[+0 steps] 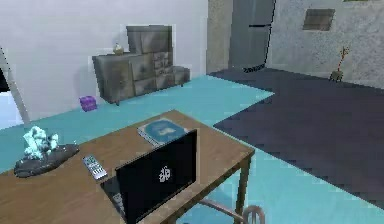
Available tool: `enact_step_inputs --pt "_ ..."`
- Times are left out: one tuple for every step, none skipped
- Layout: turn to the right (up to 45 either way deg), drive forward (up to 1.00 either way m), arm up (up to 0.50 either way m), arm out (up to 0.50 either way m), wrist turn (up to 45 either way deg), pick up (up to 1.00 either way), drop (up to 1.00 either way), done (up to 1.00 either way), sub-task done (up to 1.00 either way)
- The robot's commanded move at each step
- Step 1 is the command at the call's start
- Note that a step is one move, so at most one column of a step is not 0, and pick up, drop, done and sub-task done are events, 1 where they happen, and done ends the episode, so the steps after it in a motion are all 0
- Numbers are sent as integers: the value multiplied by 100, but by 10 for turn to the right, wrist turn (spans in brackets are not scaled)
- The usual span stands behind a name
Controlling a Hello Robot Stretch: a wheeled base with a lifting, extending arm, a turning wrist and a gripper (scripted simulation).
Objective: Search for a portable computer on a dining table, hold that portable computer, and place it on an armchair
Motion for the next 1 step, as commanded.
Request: enact_step_inputs --pt "-450 0 0 0 0 0 0 0 0"
